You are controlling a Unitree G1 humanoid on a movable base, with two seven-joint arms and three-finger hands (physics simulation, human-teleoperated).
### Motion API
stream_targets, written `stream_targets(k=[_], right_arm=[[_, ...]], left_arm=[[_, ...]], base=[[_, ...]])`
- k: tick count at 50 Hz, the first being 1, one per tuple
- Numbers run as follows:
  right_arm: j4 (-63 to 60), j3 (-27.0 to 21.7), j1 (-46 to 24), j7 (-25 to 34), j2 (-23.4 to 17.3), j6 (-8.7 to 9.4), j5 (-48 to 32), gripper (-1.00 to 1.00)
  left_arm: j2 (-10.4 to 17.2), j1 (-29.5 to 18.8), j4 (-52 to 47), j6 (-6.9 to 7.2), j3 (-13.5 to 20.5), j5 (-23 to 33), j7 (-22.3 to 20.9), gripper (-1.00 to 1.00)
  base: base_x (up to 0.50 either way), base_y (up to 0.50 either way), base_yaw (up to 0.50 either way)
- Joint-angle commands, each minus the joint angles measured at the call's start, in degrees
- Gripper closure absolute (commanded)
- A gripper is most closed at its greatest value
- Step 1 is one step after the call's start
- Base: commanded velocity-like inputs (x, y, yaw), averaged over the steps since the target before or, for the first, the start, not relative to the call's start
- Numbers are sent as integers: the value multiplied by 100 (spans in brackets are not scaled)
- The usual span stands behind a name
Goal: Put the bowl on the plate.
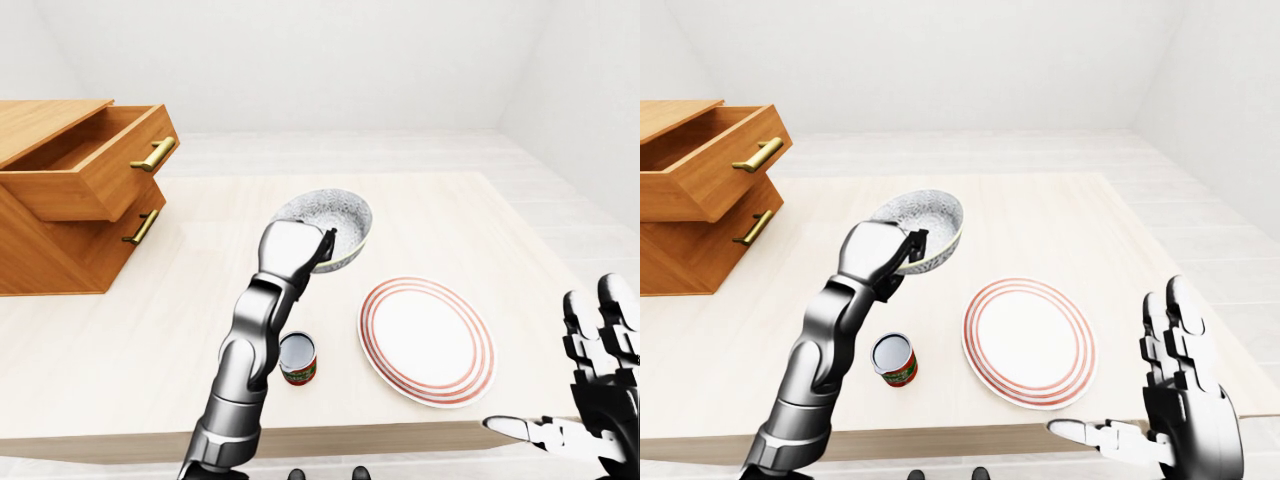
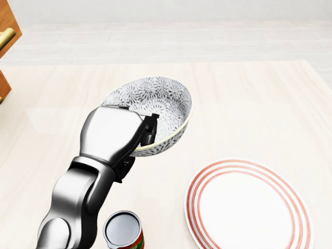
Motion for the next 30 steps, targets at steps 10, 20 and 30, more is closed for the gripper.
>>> stream_targets(k=[10,20,30], right_arm=[[-12,-724,73,719,277,-252,431,-100],[109,-944,26,719,277,-252,575,-100],[426,-1155,-109,719,277,-252,752,-100]], left_arm=[[-950,-151,-501,96,-773,369,-301,100],[-1363,-283,-41,154,-1040,480,-92,100],[-1656,-418,593,227,-1199,679,337,100]], base=[[0,0,0],[0,0,0],[0,0,0]])
